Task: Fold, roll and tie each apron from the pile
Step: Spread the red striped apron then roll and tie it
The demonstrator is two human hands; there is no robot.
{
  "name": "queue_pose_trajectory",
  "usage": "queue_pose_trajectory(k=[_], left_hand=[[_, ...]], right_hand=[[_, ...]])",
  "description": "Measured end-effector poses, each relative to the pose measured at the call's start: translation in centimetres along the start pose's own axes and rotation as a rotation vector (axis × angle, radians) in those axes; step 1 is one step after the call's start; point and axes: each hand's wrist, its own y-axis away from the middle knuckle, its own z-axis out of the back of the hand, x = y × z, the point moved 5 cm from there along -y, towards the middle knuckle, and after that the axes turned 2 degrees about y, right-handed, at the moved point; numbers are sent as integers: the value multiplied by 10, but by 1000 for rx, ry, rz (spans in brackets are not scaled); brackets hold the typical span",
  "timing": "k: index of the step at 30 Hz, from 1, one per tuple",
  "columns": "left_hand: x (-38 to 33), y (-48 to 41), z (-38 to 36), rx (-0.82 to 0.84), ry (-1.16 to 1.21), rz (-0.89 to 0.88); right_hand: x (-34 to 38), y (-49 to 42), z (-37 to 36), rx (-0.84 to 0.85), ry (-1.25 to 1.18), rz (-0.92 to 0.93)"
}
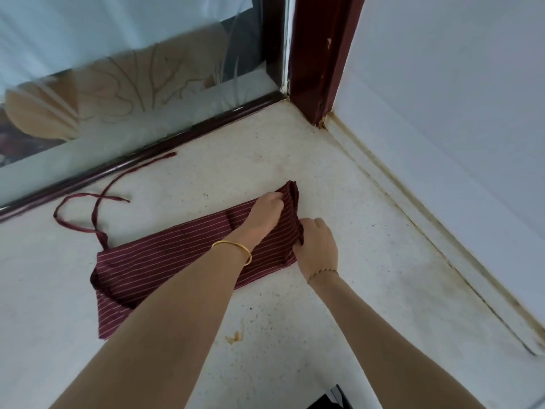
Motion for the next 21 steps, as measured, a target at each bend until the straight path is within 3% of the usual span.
queue_pose_trajectory(k=[1, 3, 10, 17, 21], left_hand=[[-2, 1, 2, -10, 125, 19], [-4, 1, 4, -19, 135, -3], [-1, 3, 15, -245, -156, -53], [13, -1, 25, -289, -336, -67], [9, 0, 35, -384, -693, -155]], right_hand=[[5, 5, -2, -53, 43, 71], [12, 12, -6, -141, 109, 173], [21, 25, -16, -173, 256, 399], [16, 31, -35, -39, 353, 481], [15, 31, -32, 172, 206, 377]])
